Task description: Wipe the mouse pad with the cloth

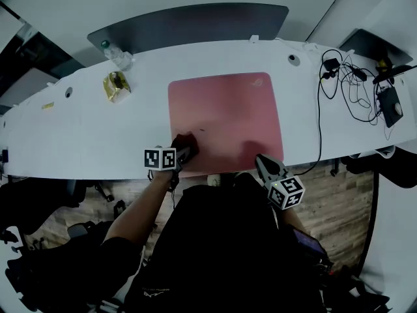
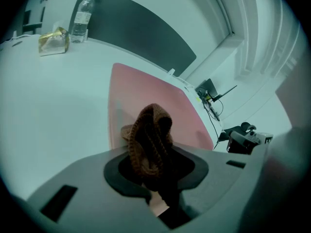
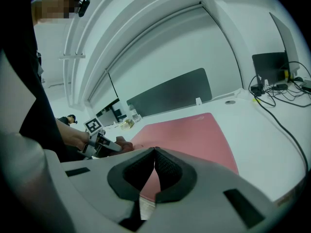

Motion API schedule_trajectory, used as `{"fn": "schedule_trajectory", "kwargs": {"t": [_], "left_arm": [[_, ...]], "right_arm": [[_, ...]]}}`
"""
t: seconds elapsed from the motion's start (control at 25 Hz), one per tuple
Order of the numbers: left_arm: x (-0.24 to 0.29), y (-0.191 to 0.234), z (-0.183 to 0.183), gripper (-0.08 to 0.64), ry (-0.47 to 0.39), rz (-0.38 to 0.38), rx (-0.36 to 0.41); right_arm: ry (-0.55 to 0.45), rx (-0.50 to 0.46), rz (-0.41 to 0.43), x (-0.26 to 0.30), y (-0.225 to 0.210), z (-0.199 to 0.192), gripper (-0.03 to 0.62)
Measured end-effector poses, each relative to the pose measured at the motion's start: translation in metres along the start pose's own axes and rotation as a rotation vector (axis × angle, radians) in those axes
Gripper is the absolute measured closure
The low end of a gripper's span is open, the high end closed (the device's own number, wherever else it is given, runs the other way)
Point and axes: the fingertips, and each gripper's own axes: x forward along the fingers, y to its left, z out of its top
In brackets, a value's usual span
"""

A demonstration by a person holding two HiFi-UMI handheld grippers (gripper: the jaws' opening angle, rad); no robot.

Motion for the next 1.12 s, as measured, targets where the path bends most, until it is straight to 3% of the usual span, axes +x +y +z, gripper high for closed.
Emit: {"fn": "schedule_trajectory", "kwargs": {"t": [0.72,1.12], "left_arm": [[-0.044,0.046,-0.013,0.449,-0.074,0.107,-0.072],[-0.021,-0.015,-0.004,0.449,-0.088,0.032,-0.048]], "right_arm": [[-0.009,-0.006,0.030,-0.003,0.006,-0.003,0.566],[-0.023,0.024,0.032,-0.023,-0.028,0.003,0.566]]}}
